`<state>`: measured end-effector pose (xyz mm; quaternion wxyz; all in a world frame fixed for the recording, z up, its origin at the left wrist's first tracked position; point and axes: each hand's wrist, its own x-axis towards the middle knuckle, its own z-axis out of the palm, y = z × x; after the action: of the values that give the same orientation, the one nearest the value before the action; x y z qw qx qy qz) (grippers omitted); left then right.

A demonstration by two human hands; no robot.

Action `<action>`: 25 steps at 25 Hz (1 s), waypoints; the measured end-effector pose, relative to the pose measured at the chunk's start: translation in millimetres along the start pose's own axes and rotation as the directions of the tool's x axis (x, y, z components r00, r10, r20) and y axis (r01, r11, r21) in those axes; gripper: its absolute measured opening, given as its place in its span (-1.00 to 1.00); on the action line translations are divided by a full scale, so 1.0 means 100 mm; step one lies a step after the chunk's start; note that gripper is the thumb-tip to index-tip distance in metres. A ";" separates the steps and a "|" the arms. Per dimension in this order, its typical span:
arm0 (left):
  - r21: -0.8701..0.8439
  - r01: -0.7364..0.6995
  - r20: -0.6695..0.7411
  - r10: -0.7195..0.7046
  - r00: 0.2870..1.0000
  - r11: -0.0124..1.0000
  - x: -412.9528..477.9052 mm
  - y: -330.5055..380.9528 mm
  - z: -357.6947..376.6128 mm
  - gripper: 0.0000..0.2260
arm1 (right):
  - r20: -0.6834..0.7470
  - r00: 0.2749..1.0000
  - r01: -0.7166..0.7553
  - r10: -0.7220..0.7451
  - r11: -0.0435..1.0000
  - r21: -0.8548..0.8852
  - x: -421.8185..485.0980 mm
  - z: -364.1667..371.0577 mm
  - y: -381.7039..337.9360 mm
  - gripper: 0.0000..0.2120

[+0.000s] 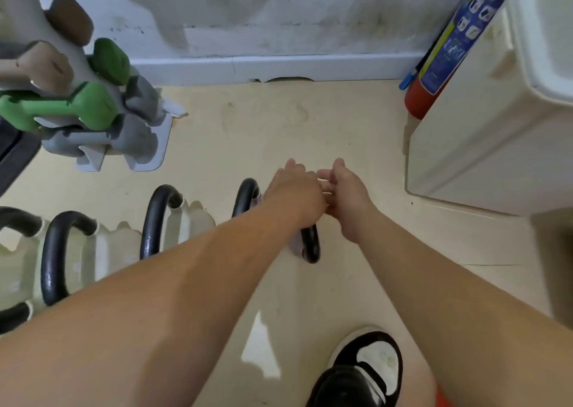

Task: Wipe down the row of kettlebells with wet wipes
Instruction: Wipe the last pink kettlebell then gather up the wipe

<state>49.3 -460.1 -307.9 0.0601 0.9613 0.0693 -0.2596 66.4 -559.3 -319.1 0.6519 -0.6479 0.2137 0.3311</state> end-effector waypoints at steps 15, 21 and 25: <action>0.159 -0.321 -0.153 0.344 0.926 0.934 -0.07 -0.30 0.02 -0.66 | -0.149 0.989 0.006 0.008 0.996 0.090 -0.12 -0.07 0.31 -0.52; -0.212 -0.272 -0.416 0.165 0.894 0.939 -0.68 -0.09 0.71 -0.53 | -0.145 0.989 0.002 0.022 0.987 0.163 -0.16 0.04 0.31 -0.60; -0.430 -0.253 -0.368 0.088 0.926 0.867 -1.14 0.10 1.03 -0.43 | -0.123 0.991 -0.033 0.052 0.988 0.152 -0.20 0.03 0.31 -0.70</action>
<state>-97.1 -497.2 -337.5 0.3015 0.9501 0.0528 -0.0608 30.1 -561.5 -327.0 0.6767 -0.6120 0.2926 0.2863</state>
